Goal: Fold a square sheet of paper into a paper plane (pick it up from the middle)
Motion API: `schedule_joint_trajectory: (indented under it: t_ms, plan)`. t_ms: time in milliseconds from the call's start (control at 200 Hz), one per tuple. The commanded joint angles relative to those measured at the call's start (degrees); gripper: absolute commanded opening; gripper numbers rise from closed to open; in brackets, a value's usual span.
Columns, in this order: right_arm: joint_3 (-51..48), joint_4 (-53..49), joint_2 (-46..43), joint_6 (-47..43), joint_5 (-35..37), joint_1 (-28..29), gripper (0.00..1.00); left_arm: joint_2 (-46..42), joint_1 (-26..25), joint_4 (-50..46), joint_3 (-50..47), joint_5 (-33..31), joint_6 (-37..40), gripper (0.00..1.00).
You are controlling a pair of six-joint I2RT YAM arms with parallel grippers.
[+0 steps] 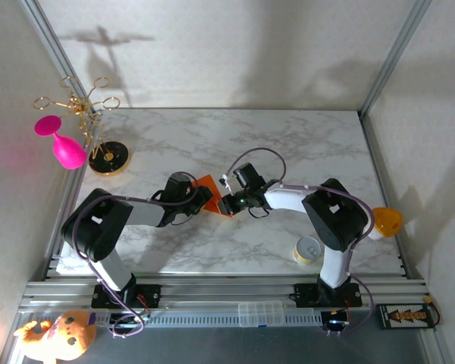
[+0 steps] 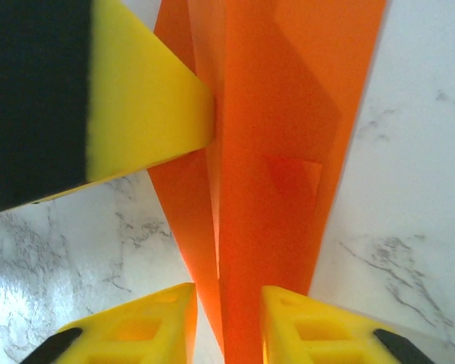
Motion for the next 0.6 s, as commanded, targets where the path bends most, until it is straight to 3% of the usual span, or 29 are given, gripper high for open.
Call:
schedule_joint_trajectory:
  t_ms: [0,225,596]
  plan:
    - [-2.97,3.27,-4.05,-0.57,4.17,-0.32,0.33,4.15,-0.39,-6.14,0.39,-3.02,-1.79,0.42]
    - [-4.87,5.94,-5.12,-4.88,10.60,2.77,0.38,5.18,-0.31,-10.49,1.58,-3.15,-3.31,0.43]
    - [-3.19,5.26,-0.96,-5.63,10.10,4.47,0.32,6.50,-0.32,-15.83,3.38,-3.83,-2.96,0.43]
